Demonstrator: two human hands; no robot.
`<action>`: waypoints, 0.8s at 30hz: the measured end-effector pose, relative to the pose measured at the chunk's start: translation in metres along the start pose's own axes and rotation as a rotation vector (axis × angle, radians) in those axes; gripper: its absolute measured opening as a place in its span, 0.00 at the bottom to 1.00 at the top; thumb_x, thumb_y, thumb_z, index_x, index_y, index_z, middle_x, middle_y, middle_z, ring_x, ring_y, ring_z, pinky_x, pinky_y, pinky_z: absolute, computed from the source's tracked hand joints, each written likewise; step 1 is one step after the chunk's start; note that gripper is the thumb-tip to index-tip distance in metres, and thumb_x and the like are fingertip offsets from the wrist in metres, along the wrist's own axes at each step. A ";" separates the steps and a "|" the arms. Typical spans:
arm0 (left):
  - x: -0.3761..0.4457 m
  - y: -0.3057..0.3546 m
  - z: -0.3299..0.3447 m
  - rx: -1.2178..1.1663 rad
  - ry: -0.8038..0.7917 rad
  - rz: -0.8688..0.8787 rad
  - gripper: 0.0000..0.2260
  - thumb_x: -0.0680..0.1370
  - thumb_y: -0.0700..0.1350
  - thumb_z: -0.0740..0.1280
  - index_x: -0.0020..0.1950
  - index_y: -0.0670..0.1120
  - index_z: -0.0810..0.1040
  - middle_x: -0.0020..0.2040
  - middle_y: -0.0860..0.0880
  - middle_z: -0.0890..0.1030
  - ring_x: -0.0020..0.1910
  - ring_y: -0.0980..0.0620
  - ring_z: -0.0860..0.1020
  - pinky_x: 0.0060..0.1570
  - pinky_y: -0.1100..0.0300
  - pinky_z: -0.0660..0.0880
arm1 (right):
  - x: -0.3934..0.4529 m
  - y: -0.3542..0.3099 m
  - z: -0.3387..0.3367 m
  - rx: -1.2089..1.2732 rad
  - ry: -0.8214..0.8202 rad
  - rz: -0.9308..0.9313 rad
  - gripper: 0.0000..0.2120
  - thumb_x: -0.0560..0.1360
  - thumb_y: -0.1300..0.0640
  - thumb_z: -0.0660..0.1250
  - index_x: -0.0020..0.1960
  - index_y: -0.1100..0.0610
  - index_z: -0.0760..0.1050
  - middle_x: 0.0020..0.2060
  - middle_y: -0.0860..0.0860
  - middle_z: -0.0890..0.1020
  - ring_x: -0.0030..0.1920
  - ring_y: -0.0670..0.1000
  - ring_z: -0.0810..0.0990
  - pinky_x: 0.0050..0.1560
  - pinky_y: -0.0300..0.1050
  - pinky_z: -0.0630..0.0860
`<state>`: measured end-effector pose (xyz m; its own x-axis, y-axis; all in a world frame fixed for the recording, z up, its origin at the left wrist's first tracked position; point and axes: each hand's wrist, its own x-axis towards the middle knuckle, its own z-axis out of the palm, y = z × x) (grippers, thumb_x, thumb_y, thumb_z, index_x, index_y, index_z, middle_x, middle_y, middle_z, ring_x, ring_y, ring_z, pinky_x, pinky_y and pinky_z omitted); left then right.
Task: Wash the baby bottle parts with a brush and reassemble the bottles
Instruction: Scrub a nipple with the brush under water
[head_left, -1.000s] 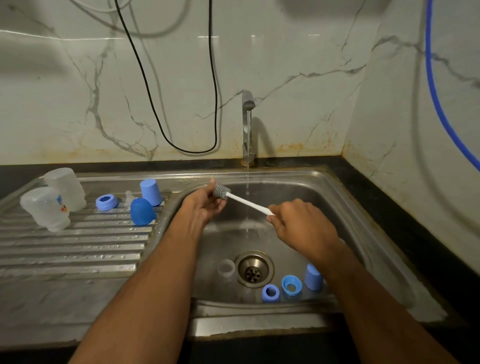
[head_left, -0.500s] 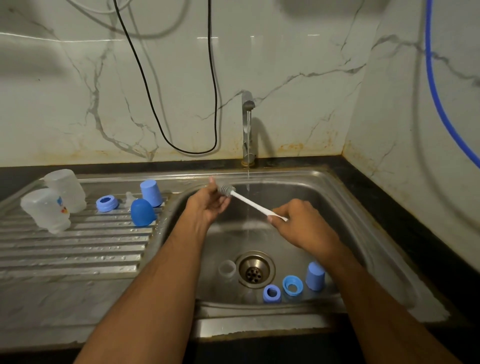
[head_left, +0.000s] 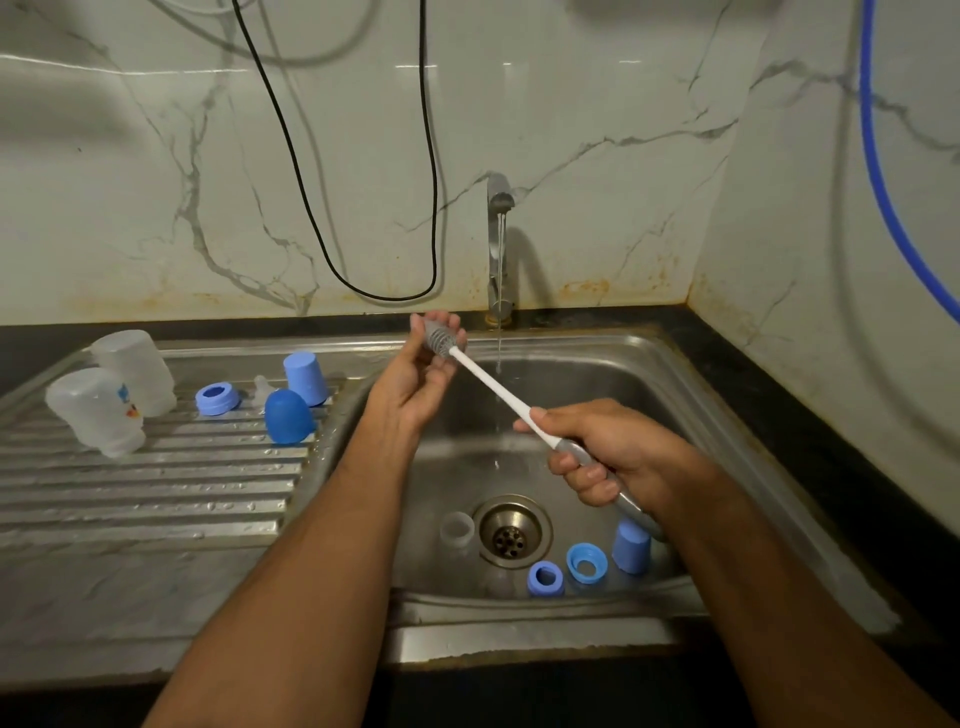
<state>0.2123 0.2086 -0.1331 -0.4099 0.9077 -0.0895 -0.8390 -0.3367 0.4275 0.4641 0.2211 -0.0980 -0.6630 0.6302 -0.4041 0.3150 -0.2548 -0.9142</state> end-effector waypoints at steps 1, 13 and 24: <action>0.003 -0.001 -0.004 0.110 0.067 -0.038 0.11 0.81 0.45 0.66 0.57 0.38 0.79 0.51 0.40 0.85 0.54 0.45 0.84 0.59 0.48 0.80 | 0.003 0.004 0.001 -0.188 0.119 -0.075 0.12 0.82 0.50 0.65 0.59 0.54 0.82 0.29 0.50 0.73 0.24 0.45 0.65 0.23 0.38 0.61; 0.002 0.000 -0.002 0.186 0.123 -0.030 0.07 0.82 0.43 0.65 0.49 0.40 0.78 0.46 0.42 0.82 0.45 0.47 0.83 0.50 0.47 0.81 | 0.008 0.008 0.010 -0.208 0.142 -0.104 0.12 0.83 0.51 0.64 0.60 0.55 0.80 0.29 0.50 0.72 0.23 0.44 0.65 0.21 0.37 0.61; 0.004 -0.004 -0.013 0.386 0.289 -0.122 0.16 0.83 0.52 0.63 0.54 0.38 0.77 0.48 0.42 0.82 0.43 0.48 0.83 0.41 0.51 0.83 | 0.010 0.014 0.005 -1.195 0.437 -0.452 0.12 0.82 0.48 0.64 0.62 0.49 0.81 0.38 0.46 0.80 0.35 0.44 0.77 0.35 0.39 0.73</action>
<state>0.2094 0.2100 -0.1471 -0.4456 0.8097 -0.3819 -0.7155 -0.0658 0.6955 0.4579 0.2201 -0.1152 -0.6670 0.7254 0.1700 0.6702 0.6838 -0.2886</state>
